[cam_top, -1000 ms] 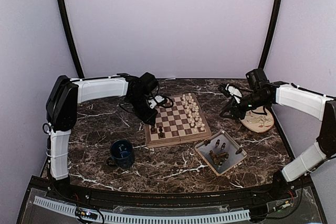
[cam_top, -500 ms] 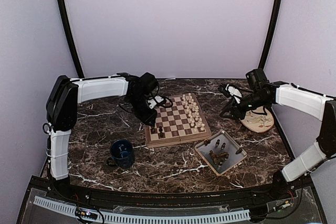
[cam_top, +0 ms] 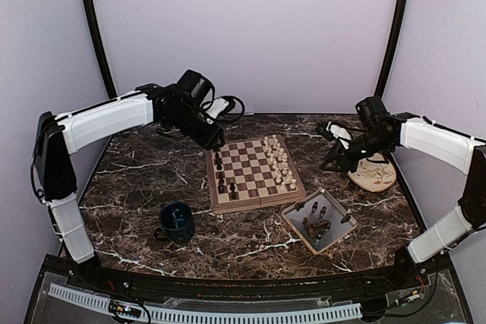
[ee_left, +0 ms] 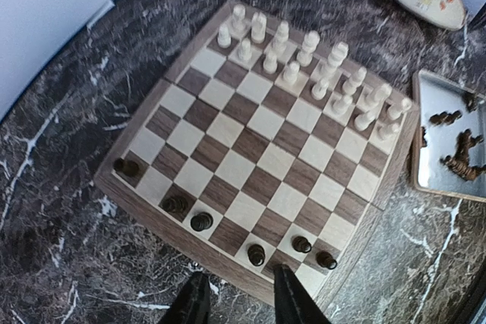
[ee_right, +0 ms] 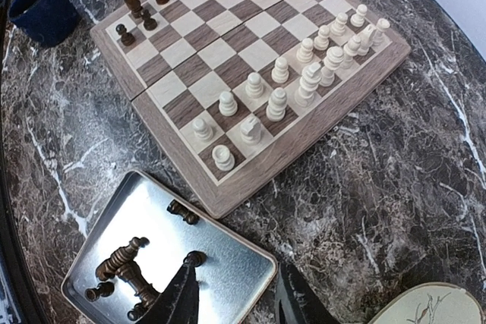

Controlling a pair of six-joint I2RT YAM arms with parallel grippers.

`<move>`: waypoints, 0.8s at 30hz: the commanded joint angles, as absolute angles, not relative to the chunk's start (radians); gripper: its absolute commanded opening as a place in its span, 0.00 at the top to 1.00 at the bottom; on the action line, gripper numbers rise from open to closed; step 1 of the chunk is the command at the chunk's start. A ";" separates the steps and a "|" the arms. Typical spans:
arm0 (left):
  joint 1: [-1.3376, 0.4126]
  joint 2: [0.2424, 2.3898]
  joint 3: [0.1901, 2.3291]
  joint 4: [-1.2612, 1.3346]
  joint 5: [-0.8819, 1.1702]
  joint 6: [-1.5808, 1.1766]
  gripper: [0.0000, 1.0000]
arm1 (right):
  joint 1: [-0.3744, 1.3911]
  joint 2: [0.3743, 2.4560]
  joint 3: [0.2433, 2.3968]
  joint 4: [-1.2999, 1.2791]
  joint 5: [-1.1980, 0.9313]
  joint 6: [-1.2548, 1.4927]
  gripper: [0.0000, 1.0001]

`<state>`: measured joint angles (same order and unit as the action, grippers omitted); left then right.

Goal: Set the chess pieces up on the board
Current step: Place the bishop on c8, then pick up the pawn from the chess pile.

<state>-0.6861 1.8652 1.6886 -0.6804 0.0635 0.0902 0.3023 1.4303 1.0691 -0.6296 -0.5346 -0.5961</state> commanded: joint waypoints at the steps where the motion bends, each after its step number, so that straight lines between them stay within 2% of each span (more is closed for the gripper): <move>1: -0.686 1.715 1.558 -0.474 0.092 0.102 0.69 | 0.353 1.420 1.058 -0.723 -0.446 -0.657 0.65; 8: -0.685 1.652 1.386 -0.350 0.129 0.083 0.69 | 0.443 1.464 0.991 -0.747 -0.278 -0.666 0.67; 17: -0.685 1.673 1.390 -0.374 0.148 0.069 0.68 | 0.494 1.530 0.942 -0.722 -0.193 -0.642 0.63; 24: -0.685 1.683 1.390 -0.377 0.150 0.068 0.68 | 0.508 1.587 0.929 -0.715 -0.178 -0.636 0.63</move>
